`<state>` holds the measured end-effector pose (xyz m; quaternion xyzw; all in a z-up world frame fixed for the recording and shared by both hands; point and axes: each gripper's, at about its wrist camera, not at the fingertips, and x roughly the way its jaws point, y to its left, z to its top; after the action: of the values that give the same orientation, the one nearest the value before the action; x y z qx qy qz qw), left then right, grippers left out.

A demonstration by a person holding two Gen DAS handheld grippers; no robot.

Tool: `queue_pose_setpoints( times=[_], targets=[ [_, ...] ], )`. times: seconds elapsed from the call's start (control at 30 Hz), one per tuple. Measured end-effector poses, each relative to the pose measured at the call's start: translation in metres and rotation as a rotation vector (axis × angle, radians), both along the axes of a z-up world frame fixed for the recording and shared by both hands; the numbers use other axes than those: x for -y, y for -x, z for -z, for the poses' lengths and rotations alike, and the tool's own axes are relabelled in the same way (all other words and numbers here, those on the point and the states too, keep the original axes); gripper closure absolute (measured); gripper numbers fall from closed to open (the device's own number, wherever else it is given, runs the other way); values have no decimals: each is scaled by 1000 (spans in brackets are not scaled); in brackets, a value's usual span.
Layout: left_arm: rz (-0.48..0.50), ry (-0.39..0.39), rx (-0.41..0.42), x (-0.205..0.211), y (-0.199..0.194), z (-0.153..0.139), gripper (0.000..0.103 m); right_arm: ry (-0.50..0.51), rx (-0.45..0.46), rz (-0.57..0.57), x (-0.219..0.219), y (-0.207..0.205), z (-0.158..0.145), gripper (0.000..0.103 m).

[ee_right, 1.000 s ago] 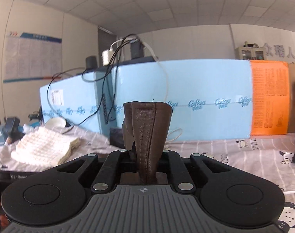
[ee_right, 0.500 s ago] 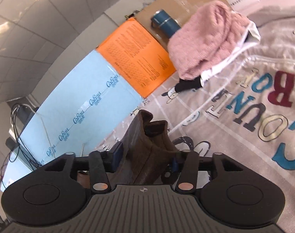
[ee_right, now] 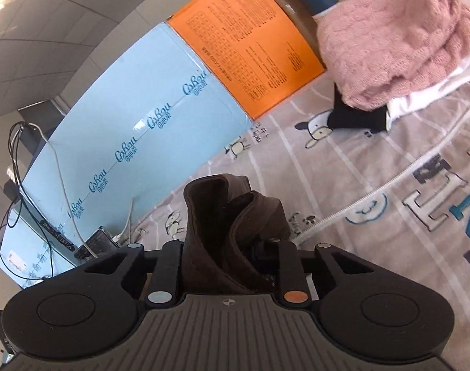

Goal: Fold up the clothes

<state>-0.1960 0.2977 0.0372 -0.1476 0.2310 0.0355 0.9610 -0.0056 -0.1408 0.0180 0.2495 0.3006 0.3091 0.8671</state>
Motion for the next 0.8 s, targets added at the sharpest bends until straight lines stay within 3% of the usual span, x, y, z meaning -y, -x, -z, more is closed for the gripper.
queue_pose_setpoints(
  times=[0.13,0.2,0.3,0.4,0.5,0.57,0.6,0.7,0.8],
  targets=[
    [-40,-118,79,12,12,-20,89,-94,145,-64,-15,0,-26,89],
    [-58,-123,71,7,13,-21,89,-116,170,-57,-16,-1,-35,90],
    [-82,-120,44,1,10,-17,87,-64,122,-17,-14,-10,-31,90],
    [-95,-117,-14,-1,1,-6,68,24,23,26,-10,-25,-12,87],
    [-132,-117,-16,-3,2,-5,48,83,-39,104,-1,-33,5,64],
    [-132,-114,12,-4,6,-6,46,105,-10,178,4,-31,4,43],
    [-121,-112,30,-4,8,-8,46,117,18,215,6,-28,3,37],
    [-39,-141,92,7,13,-13,46,137,85,282,11,-23,-1,32],
    [38,-230,116,29,12,-18,48,129,133,280,11,-19,-3,32]
  ],
)
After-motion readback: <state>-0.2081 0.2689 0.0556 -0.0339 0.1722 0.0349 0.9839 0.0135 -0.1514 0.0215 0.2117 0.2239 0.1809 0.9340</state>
